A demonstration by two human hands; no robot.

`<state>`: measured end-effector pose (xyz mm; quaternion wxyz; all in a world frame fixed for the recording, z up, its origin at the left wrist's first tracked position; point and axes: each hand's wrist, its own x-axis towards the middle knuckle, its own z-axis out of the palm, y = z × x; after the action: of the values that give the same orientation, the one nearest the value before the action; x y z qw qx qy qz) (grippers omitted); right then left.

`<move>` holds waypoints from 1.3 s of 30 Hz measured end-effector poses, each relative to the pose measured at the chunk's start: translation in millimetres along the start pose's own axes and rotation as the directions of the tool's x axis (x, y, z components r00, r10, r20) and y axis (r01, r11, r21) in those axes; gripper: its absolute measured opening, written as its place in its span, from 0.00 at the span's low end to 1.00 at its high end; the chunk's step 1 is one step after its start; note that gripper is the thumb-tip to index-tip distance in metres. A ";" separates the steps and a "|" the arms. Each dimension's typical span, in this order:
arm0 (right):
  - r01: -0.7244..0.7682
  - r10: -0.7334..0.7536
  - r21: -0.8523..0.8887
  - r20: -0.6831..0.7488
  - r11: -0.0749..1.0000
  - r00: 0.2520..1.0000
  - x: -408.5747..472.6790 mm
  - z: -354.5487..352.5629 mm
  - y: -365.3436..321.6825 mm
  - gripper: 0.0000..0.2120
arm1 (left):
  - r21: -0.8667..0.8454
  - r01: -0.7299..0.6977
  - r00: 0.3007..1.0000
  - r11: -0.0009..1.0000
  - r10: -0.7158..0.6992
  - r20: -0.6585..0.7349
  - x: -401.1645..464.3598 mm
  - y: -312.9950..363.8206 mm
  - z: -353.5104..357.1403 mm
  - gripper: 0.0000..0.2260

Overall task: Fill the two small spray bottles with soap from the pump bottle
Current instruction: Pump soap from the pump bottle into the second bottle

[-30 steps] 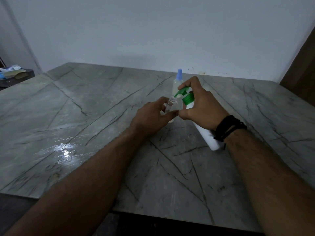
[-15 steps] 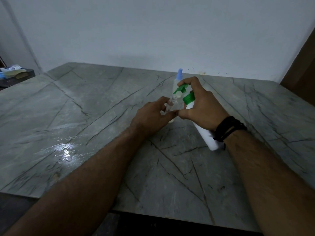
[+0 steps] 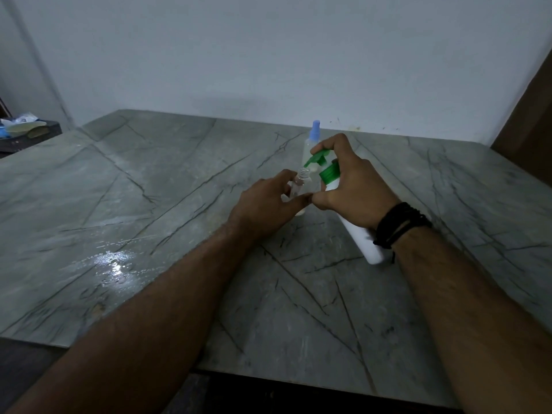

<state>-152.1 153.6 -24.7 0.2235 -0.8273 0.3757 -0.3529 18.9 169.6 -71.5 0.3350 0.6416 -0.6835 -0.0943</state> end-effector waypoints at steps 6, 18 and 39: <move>-0.010 0.010 0.009 -0.005 1.000 1.000 -0.4 -0.4 -0.1 0.30 | 0.012 -0.006 1.000 1.000 0.006 -0.013 1.1 -2.3 0.6 0.24; -0.004 0.004 -0.011 -0.006 1.000 1.000 -1.0 1.1 -1.2 0.31 | 0.023 -0.016 1.000 1.000 0.016 -0.009 4.4 -6.5 4.1 0.24; -0.012 0.012 0.002 -0.017 1.000 1.000 -0.9 -0.8 0.1 0.30 | 0.023 -0.015 1.000 1.000 0.016 -0.026 3.4 -7.4 4.0 0.24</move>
<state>-153.2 154.1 -24.6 0.2232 -0.8219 0.3821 -0.3588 22.7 164.0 -77.5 0.3375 0.6412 -0.6851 -0.0756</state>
